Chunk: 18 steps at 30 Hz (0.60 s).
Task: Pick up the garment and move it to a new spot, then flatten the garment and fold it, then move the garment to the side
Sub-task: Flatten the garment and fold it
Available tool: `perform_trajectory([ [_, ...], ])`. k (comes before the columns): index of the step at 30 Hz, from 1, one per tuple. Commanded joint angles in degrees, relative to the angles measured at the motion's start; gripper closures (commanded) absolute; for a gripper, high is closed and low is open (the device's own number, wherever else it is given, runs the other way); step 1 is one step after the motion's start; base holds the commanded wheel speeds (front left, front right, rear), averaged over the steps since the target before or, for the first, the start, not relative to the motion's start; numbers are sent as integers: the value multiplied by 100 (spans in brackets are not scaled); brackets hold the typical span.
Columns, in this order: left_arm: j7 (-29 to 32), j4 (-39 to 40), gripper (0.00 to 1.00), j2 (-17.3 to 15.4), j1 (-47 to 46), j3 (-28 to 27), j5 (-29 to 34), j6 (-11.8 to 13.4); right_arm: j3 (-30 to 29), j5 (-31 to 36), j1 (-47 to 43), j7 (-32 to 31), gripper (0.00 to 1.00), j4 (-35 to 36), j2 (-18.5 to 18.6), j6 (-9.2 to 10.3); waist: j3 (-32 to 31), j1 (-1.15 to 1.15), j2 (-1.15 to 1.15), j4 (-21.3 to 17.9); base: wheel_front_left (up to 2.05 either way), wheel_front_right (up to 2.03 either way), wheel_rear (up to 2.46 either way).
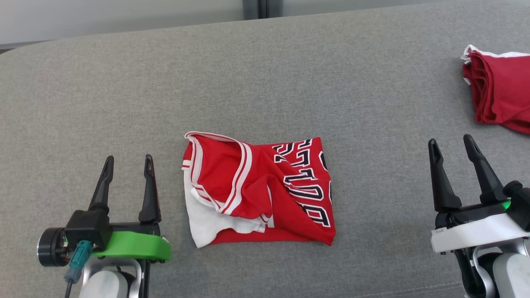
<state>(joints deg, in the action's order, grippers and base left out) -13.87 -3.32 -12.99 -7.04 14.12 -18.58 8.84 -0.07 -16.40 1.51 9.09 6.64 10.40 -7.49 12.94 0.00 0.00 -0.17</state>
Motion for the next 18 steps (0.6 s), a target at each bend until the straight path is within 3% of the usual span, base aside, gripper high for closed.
perform_trajectory([
  [1,19,36,0,-37,88,-7,-3,30,-26,44,-77,-44,0,66,-28,1,-24,0,0,-23,0,0,0],
  [9,71,75,0,-56,88,30,-41,53,-66,56,-167,-150,0,214,-108,1,-41,0,0,-12,0,0,0],
  [10,70,75,0,-59,79,36,-42,54,-46,46,-163,-167,53,218,-102,1,-38,0,0,-7,0,0,0],
  [11,68,76,0,-61,65,41,-43,56,-9,22,-155,-191,88,208,-93,1,-29,0,0,-1,0,0,0],
  [12,66,77,0,-61,48,47,-43,58,36,6,-147,-229,100,189,-85,1,-21,0,0,5,0,0,0],
  [18,58,58,0,-20,-115,107,-42,10,1015,-201,64,-344,100,-170,15,1,81,0,0,120,0,0,0],
])
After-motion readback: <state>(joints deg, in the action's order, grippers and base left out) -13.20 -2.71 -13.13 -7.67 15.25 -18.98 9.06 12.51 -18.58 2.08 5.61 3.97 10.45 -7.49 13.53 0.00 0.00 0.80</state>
